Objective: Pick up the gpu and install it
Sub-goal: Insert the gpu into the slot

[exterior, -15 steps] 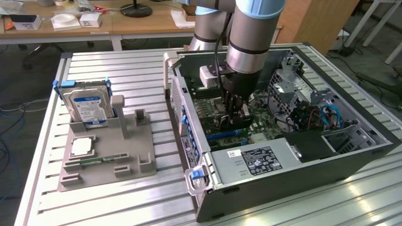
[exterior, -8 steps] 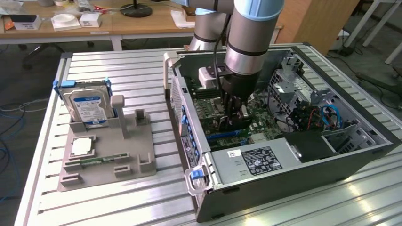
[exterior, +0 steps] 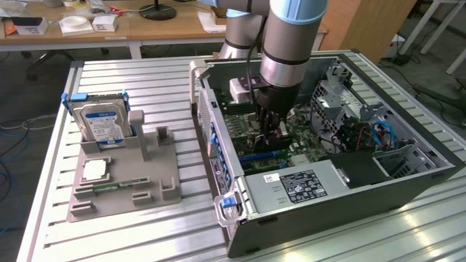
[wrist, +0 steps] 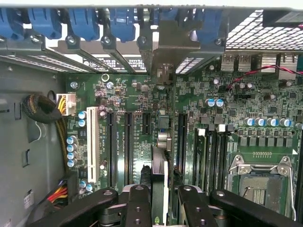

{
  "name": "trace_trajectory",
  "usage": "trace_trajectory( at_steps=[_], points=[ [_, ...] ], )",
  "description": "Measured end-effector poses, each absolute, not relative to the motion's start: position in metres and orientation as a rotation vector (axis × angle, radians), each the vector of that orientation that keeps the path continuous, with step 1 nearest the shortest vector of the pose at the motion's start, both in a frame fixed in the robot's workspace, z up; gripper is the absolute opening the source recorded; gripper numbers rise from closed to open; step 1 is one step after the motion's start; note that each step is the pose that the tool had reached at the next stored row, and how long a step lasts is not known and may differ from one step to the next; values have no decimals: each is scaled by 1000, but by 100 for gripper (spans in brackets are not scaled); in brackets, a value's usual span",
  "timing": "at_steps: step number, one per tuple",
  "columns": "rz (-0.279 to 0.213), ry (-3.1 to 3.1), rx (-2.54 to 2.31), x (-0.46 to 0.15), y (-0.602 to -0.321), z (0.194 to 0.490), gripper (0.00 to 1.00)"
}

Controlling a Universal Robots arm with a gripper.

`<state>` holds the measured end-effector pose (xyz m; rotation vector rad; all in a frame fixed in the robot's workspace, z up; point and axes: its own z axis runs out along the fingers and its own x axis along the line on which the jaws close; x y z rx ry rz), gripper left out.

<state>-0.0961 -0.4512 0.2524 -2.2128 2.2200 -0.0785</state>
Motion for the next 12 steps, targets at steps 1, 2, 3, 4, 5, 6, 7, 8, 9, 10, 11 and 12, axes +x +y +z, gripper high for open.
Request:
trace_trajectory(
  at_steps=[1, 2, 3, 4, 5, 6, 7, 8, 9, 10, 11, 12],
  points=[
    [-81, 2219, -2212, -96, -451, 252, 27],
    [-83, 2218, -2211, -97, -451, 252, 27],
    [-84, 2218, -2210, -97, -451, 252, 27],
    [-84, 2217, -2210, -97, -451, 252, 27],
    [-84, 2217, -2210, -97, -451, 252, 27],
    [-84, 2217, -2210, -98, -451, 252, 27],
    [-84, 2218, -2210, -99, -451, 252, 27],
    [-84, 2217, -2210, -100, -451, 252, 27],
    [-84, 2217, -2210, -100, -451, 252, 27],
    [-84, 2217, -2210, -100, -451, 252, 27],
    [-84, 2217, -2210, -100, -451, 252, 27],
    [-84, 2217, -2210, -100, -451, 252, 27]
  ],
)
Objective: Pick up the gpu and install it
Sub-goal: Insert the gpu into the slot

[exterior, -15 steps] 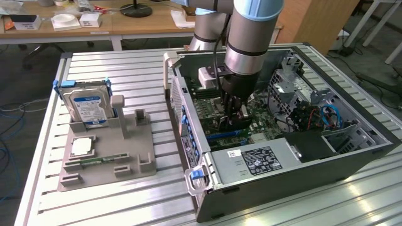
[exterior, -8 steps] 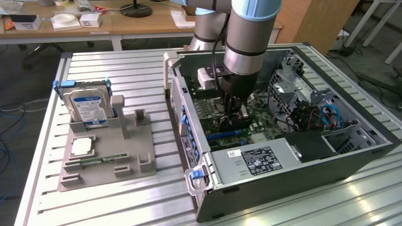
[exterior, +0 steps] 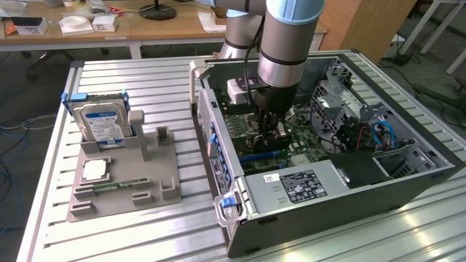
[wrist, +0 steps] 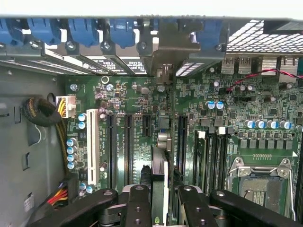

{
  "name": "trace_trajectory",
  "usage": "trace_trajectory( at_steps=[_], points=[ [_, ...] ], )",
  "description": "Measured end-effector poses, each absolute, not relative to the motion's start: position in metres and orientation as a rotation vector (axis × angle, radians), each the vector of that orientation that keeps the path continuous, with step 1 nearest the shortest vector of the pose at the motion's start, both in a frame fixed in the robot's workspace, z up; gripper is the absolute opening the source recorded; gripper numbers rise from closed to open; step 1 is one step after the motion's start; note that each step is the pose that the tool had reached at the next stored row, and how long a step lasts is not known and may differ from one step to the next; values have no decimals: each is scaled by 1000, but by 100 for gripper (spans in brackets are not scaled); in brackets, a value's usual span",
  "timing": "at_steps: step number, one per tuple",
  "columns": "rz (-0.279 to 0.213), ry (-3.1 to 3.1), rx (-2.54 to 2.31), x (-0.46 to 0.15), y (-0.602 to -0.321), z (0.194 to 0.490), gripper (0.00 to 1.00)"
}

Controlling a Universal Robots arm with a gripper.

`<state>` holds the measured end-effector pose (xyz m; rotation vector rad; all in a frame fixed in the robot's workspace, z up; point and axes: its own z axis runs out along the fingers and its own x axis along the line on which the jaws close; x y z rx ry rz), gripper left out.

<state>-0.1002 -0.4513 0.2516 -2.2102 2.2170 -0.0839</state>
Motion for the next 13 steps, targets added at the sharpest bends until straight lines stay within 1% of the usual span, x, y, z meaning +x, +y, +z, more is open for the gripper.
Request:
trace_trajectory(
  at_steps=[13],
  points=[
    [-95, 2210, -2205, -105, -451, 249, 27]
  ],
)
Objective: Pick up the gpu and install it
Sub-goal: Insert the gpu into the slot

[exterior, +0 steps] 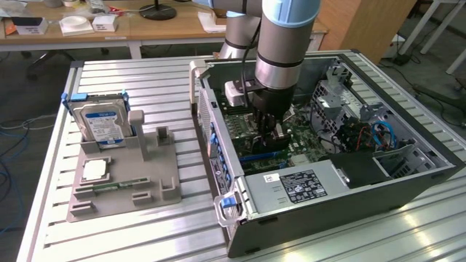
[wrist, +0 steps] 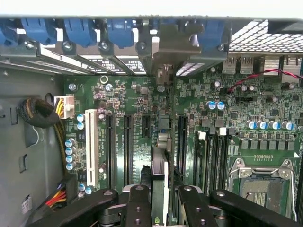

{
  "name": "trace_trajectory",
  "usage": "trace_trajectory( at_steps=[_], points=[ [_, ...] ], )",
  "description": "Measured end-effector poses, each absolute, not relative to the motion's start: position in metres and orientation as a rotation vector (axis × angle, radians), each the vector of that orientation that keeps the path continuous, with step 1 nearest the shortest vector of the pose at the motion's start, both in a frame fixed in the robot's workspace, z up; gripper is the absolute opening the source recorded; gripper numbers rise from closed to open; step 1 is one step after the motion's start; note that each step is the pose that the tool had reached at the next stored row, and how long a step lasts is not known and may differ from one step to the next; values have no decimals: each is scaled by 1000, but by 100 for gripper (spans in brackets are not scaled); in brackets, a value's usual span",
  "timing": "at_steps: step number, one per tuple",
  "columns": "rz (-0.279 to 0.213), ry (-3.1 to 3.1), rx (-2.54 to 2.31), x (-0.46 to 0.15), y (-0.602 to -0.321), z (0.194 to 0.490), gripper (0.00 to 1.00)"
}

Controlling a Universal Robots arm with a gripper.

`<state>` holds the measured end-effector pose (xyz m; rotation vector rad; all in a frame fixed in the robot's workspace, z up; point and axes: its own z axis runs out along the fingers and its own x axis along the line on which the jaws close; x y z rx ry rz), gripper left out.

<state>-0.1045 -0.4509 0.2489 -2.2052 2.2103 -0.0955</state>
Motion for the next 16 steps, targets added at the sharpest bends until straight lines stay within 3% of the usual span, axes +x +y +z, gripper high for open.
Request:
trace_trajectory(
  at_steps=[16],
  points=[
    [-96, 2211, -2205, -105, -451, 244, 27]
  ],
)
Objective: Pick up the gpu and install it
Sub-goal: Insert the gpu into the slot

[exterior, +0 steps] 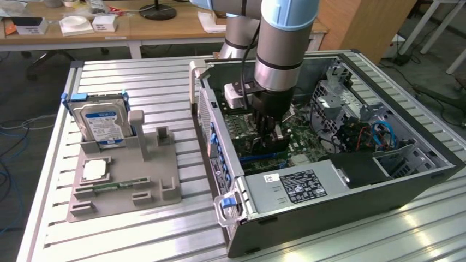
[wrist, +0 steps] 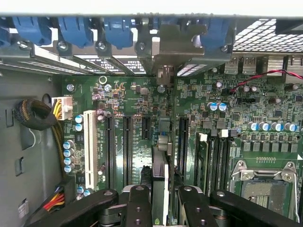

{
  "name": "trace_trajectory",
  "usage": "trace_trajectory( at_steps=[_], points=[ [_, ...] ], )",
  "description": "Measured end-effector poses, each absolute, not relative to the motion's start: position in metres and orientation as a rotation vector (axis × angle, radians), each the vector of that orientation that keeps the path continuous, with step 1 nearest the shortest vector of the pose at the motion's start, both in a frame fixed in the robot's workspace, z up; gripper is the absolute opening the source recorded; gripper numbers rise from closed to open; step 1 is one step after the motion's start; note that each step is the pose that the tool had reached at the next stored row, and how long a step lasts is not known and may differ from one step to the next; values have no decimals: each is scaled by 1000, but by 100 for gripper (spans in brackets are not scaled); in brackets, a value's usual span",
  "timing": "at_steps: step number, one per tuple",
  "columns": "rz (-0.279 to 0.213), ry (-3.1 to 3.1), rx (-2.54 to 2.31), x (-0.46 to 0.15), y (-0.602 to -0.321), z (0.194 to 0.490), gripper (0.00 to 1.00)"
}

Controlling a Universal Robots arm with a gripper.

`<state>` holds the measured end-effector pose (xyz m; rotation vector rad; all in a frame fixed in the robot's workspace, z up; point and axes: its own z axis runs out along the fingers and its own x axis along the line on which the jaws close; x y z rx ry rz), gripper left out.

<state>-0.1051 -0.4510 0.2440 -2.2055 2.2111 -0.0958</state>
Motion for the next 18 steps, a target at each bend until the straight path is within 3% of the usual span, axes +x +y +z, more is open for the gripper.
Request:
trace_trajectory(
  at_steps=[18],
  points=[
    [-98, 2210, -2204, -105, -450, 250, 27]
  ],
)
